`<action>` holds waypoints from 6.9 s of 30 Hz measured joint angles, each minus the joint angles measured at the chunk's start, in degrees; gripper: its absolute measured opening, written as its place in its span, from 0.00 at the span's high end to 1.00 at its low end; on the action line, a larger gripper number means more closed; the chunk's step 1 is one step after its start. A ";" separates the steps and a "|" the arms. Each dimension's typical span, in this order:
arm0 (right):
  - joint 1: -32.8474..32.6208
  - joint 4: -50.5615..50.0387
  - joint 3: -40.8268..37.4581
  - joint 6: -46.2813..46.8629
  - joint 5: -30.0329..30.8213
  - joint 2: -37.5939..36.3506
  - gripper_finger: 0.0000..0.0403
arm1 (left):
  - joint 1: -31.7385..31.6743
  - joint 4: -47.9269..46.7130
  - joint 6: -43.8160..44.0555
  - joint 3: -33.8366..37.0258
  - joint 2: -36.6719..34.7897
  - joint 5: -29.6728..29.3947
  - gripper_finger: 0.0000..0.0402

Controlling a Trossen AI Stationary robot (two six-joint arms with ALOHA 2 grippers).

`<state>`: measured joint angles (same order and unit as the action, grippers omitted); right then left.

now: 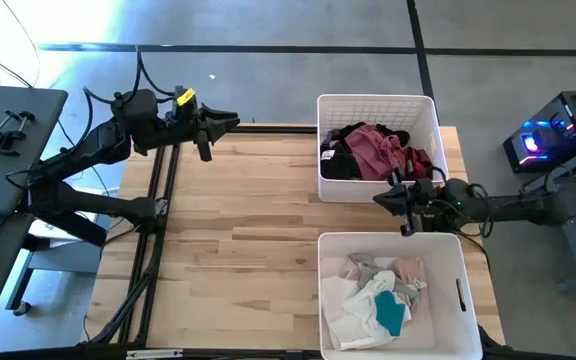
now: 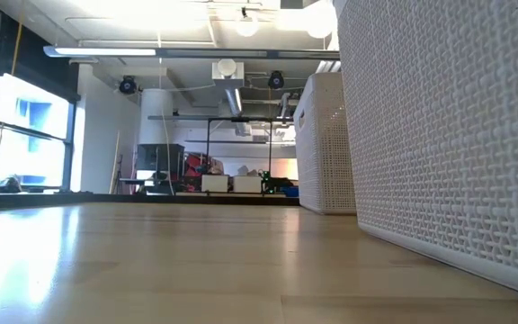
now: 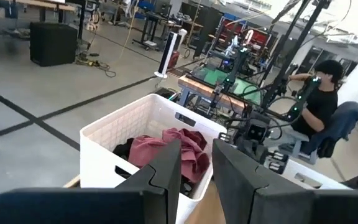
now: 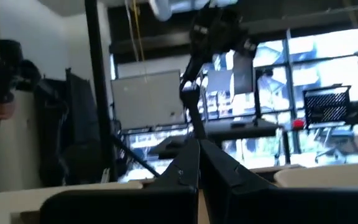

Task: Sort clothes
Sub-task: Return to home position

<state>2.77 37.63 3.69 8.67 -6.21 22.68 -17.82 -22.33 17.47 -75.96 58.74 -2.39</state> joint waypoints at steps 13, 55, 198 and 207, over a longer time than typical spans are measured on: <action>8.89 -3.92 -0.84 -11.97 10.61 -0.06 1.00 | 0.26 -0.02 -0.21 0.02 0.00 -0.48 0.81; -15.11 -29.66 11.31 -7.97 7.73 3.00 1.00 | 0.28 -0.21 0.38 0.04 0.00 -0.63 0.81; -11.16 -66.02 42.38 0.88 19.04 -5.22 1.00 | 18.63 7.88 3.96 -6.71 31.28 25.09 1.00; -11.20 -57.00 25.06 14.23 14.86 -15.30 1.00 | 12.99 -0.22 1.36 -6.49 27.68 20.09 1.00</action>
<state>-8.43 -19.38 28.76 22.89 8.64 7.38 -4.83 -22.56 18.83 -82.46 86.42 17.69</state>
